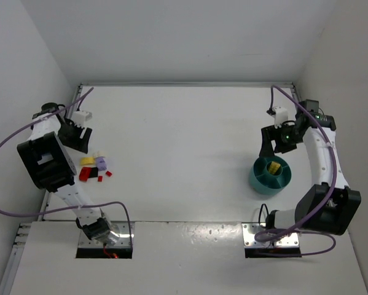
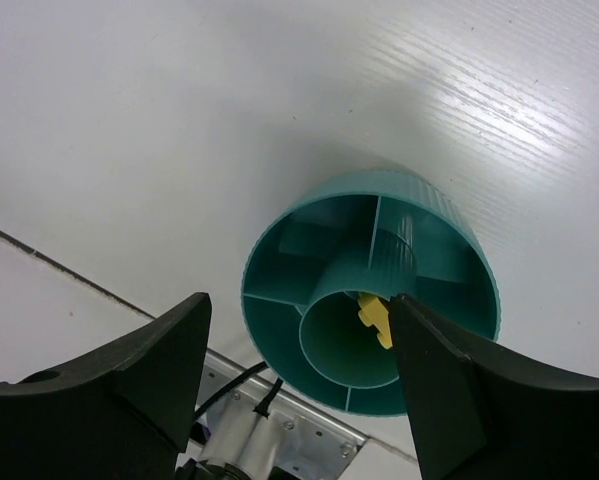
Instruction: Sort the legos into containers by color
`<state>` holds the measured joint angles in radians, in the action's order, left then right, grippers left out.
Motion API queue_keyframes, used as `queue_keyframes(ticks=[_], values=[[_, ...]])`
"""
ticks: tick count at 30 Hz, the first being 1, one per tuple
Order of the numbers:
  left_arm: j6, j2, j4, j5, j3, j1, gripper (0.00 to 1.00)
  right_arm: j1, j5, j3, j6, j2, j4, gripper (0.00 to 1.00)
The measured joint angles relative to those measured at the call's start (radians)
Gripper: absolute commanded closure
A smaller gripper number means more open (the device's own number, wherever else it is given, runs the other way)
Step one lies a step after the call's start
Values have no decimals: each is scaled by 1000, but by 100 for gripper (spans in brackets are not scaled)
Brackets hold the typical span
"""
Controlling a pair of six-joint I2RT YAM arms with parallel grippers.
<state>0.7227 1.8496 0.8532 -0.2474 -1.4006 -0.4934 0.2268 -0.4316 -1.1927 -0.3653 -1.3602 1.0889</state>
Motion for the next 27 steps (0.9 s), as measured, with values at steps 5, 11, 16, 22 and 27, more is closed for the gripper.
queue_keyframes(ticks=[5,11,16,22,27], values=[[56,17,7,-2,0,-34,31,-4,-20,-7,7,-11,6,27],[110,46,9,2,32,-42,34,-7,-42,-22,25,-29,21,27],[141,54,14,0,46,-43,34,-7,-49,-42,36,-32,29,27],[183,56,14,0,65,-43,31,-7,-50,-45,44,-32,40,27],[207,69,22,0,72,-43,31,-7,-51,-45,45,-32,41,27]])
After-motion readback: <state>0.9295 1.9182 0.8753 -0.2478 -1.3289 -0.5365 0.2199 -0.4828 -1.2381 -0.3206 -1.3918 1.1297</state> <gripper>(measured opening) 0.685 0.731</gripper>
